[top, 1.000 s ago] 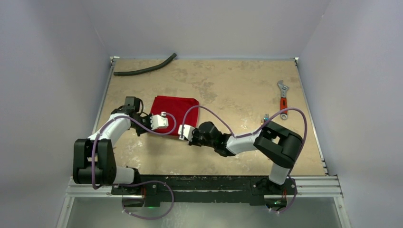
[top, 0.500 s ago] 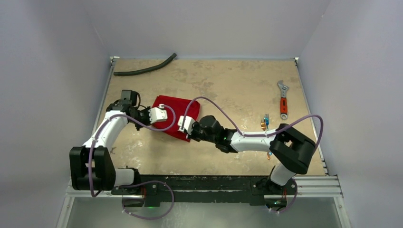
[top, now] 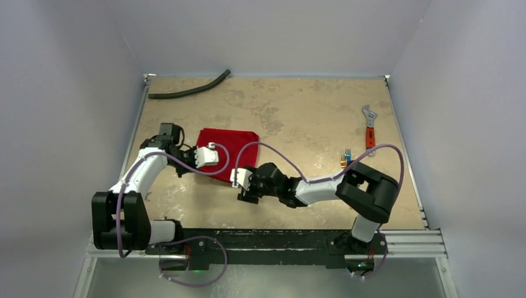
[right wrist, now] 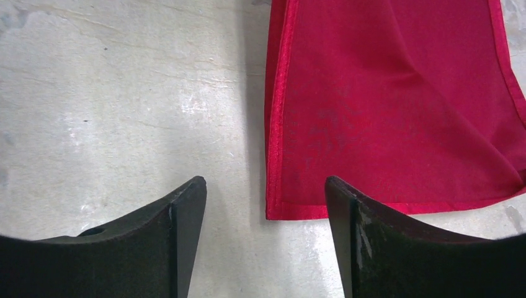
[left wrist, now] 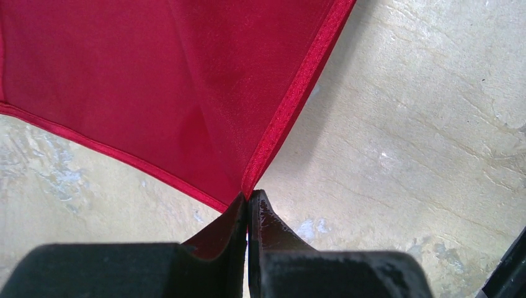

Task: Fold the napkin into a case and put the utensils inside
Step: Pick up the upper triangle-folded napkin from the center of the board.

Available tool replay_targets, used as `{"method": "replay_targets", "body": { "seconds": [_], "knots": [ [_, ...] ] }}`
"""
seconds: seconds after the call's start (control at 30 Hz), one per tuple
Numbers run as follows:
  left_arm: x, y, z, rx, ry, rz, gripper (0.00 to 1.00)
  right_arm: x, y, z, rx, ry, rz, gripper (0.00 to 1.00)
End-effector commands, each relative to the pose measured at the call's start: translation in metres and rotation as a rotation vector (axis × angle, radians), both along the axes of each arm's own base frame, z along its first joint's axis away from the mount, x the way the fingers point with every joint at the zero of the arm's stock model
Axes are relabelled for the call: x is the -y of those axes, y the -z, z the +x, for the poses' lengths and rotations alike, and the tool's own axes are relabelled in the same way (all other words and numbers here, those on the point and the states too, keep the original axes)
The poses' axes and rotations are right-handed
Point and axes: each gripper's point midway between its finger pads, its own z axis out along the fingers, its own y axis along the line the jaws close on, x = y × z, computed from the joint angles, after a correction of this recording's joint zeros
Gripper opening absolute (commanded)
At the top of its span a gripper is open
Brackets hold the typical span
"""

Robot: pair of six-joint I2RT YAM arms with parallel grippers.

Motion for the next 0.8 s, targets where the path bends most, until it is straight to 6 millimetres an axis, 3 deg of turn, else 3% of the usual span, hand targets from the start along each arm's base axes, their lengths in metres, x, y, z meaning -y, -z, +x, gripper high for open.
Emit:
{"method": "replay_targets", "body": {
  "seconds": [0.0,0.07,0.17,0.43,0.77],
  "knots": [
    [0.004,-0.025,0.013,0.034,0.019,-0.027,0.00,-0.017,-0.017,0.011,0.107,0.034,0.081,0.76],
    [0.005,-0.030,0.016,0.035,0.019,-0.031,0.00,-0.021,-0.017,0.013,0.141,0.058,0.100,0.81],
    [0.006,-0.034,0.018,0.034,0.017,-0.038,0.00,-0.022,-0.015,0.022,0.178,0.116,0.113,0.81],
    [0.003,-0.039,0.022,0.038,0.016,-0.025,0.00,-0.015,-0.011,0.041,0.266,0.226,0.112,0.69],
    [0.002,-0.039,0.023,0.029,0.026,-0.015,0.00,-0.025,0.009,0.027,0.336,0.229,0.083,0.64]
  ]
}}
